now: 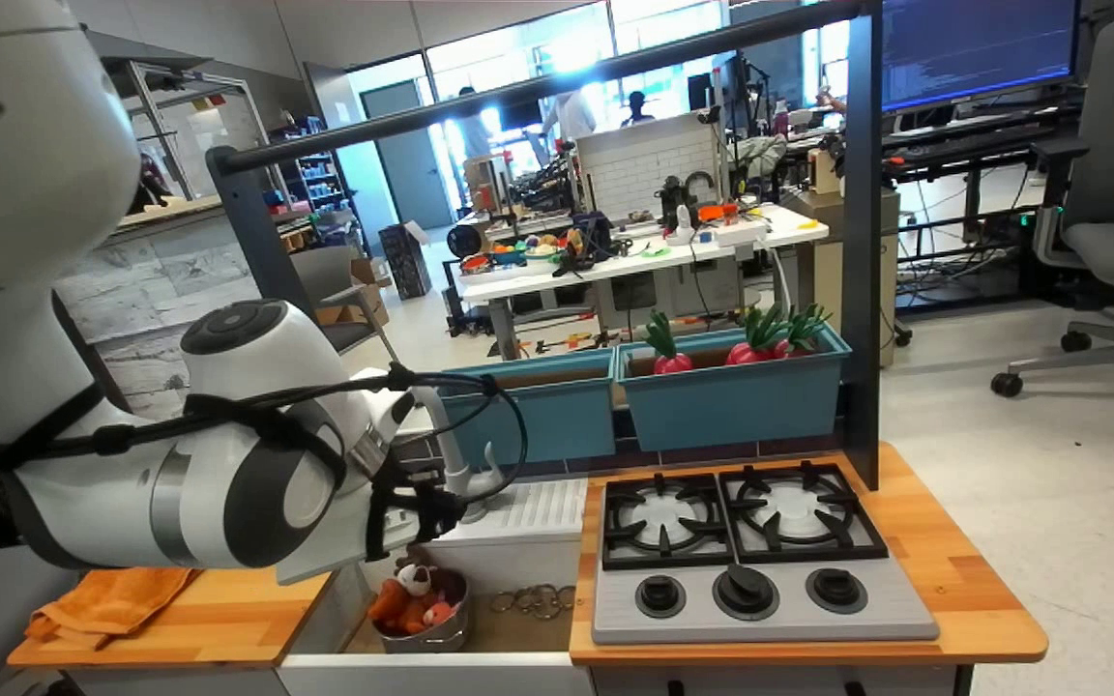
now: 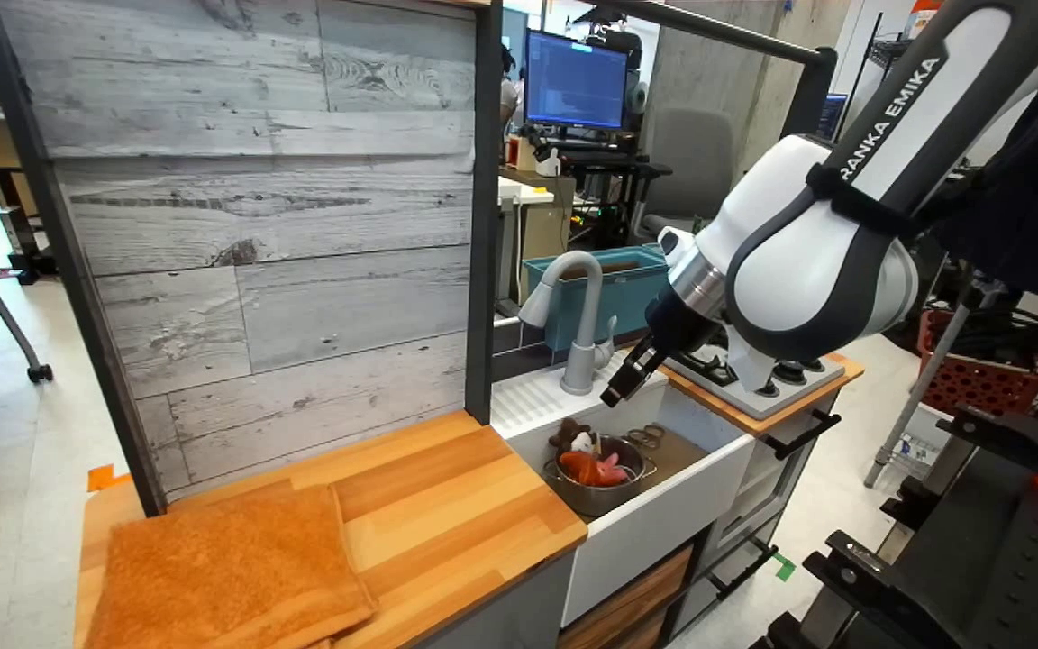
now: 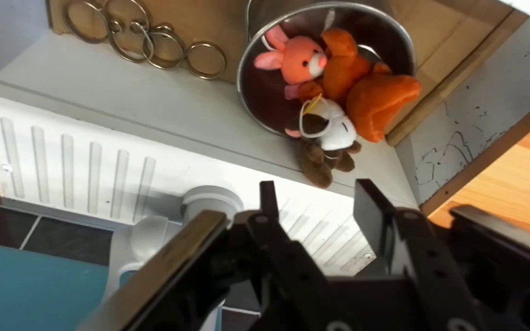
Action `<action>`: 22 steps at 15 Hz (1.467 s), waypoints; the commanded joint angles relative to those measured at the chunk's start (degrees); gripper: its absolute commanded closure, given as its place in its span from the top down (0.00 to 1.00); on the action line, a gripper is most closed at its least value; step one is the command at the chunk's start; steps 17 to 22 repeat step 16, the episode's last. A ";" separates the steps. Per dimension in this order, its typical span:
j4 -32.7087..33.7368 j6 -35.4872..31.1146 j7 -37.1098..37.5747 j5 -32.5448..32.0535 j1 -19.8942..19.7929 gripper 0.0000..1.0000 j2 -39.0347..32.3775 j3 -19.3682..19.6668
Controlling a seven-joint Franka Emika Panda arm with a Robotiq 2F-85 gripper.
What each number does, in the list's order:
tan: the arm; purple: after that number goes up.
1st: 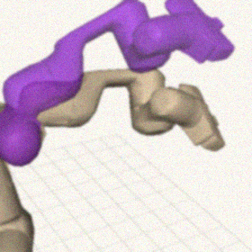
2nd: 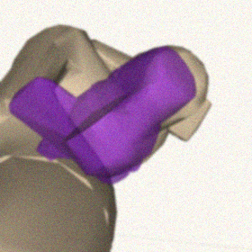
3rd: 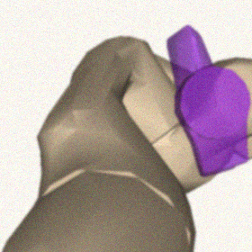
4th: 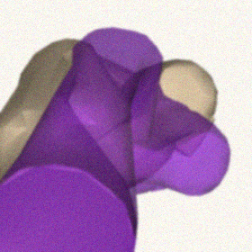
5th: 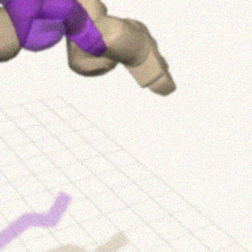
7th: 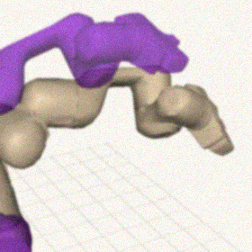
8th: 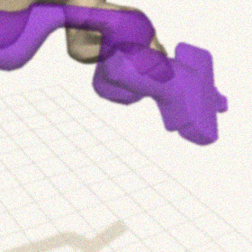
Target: Use the towel to wipe the table, then put the dolls in the silver pot one at a time
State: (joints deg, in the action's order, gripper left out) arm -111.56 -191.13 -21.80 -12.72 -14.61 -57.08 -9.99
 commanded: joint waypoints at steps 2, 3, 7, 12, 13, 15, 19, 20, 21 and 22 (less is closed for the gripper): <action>-0.26 2.01 2.55 -2.41 -0.07 0.76 1.36 0.80; -1.76 3.86 2.29 -3.00 -1.34 0.82 3.08 0.34; -9.95 9.31 0.08 -6.10 -11.10 1.00 11.75 -6.36; -18.11 11.82 -1.74 -3.35 -31.47 1.00 16.21 -27.80; -18.67 12.70 -2.13 -2.52 -35.97 1.00 15.55 -32.33; -16.76 10.84 -1.61 -3.36 -30.86 1.00 15.43 -27.34; -16.74 10.84 -1.62 -3.35 -30.76 1.00 15.49 -26.92; -16.74 10.84 -1.62 -3.35 -30.76 1.00 15.49 -26.92; -16.74 10.84 -1.62 -3.35 -30.76 1.00 15.49 -26.92; -16.74 10.84 -1.62 -3.35 -30.76 1.00 15.49 -26.92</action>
